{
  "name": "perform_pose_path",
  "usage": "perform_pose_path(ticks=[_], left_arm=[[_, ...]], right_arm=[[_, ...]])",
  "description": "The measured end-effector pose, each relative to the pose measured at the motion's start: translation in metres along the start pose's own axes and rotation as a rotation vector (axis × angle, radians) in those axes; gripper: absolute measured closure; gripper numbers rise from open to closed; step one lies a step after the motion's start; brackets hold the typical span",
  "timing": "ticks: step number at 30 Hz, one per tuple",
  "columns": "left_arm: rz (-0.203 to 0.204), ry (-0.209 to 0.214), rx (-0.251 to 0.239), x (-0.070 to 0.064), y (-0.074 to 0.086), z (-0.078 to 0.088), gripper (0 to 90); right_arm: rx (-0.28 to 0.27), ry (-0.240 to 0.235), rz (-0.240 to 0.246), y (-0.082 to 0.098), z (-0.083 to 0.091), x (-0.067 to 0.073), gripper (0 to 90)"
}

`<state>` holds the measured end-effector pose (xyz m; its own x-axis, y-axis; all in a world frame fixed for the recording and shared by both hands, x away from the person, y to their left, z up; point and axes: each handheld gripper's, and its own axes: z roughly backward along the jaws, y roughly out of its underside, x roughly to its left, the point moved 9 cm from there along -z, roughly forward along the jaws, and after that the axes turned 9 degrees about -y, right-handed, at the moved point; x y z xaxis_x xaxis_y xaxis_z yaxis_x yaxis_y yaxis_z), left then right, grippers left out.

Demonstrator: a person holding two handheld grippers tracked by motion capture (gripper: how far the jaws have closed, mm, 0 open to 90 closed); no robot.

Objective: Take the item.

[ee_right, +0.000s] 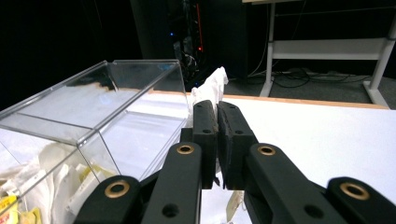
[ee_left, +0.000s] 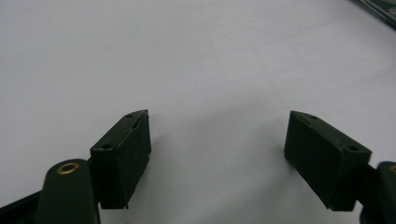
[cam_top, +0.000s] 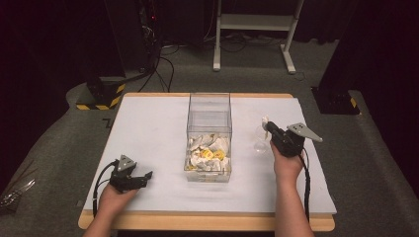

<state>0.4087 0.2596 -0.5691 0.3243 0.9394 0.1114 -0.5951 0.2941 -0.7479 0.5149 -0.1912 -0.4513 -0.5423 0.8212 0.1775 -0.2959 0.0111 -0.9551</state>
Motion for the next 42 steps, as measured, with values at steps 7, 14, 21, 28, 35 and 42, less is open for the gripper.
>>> perform_pose_path(ticks=[7,14,21,28,35,42], left_arm=[[0.0,0.001,0.002,0.0,0.0001,0.0001,22.9],[0.0,0.0,0.0,0.0,0.0,0.0,22.9],[0.0,0.0,0.0,0.0,0.0,0.0,22.9],[0.001,0.001,0.0,0.0,-0.0001,0.0,22.9],[0.002,0.002,0.003,0.0,0.0,0.0,22.9],[0.002,0.002,0.002,-0.0001,0.0,0.0,22.9]], right_arm=[[0.009,0.009,-0.004,0.0044,-0.0001,-0.0028,86.7],[0.015,0.015,0.002,0.0059,0.0001,-0.0028,86.8],[0.025,0.02,0.001,0.0093,-0.0008,-0.0048,86.7],[0.024,0.025,-0.01,0.0098,-0.0002,-0.0061,79.8],[0.02,0.025,-0.006,0.0072,0.0027,-0.0038,74.8],[0.03,0.045,0.013,0.0061,0.0028,-0.0027,68.4]])
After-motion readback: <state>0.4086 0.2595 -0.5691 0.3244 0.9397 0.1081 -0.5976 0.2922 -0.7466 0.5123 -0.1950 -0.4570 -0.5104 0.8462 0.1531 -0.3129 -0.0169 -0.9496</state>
